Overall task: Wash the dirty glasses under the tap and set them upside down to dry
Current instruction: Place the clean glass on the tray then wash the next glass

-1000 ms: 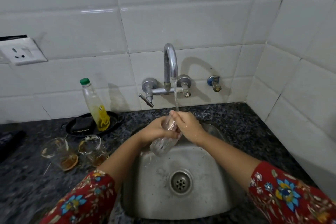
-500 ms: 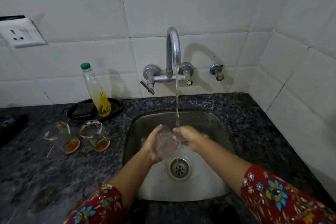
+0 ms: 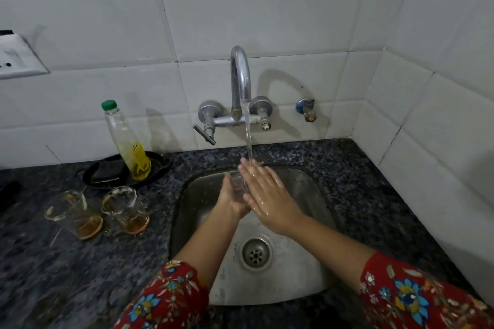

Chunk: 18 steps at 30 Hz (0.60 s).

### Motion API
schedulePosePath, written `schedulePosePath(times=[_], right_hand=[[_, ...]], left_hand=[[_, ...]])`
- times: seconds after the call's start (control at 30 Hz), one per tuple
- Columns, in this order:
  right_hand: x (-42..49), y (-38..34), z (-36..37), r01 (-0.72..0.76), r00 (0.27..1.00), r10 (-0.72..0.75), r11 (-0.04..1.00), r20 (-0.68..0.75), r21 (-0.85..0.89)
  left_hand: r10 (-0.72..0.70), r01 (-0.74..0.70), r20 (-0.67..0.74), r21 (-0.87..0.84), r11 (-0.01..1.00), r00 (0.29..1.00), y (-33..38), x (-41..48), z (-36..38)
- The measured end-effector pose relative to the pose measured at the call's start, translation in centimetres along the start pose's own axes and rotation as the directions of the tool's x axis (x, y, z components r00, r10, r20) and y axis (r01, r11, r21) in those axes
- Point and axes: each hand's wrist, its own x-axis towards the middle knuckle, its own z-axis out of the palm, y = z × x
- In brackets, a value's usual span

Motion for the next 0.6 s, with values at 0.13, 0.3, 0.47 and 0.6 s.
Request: schedulePosePath(times=[0.13,0.3,0.47,0.6], right_hand=[[0.5,-0.7,-0.6,0.050,0.990,-0.027,0.985,0.139,-0.168],[6.0,-2.7,-3.3,-0.446,0.850,0.469,0.883,0.241,-0.144],[5.5,-1.1,-2.9,-0.775,0.632,0.506,0.415,0.587,0.476],[3.8,-0.2,-3.5,-0.759,0.593,0.247,-0.144,0.766,0.635]], left_hand=[[0.143,-0.144,0.020,0.055,0.988,0.989,0.7,0.3,0.3],[0.497,-0.428,-0.238,0.289,0.856,0.834,1.9,2.8,0.5],[0.285,-0.257,0.009,0.462,0.849,0.958,2.1,0.1,1.2],[0.168,-0.251,0.227,0.415,0.875,0.959,1.4,-1.5,0.3]])
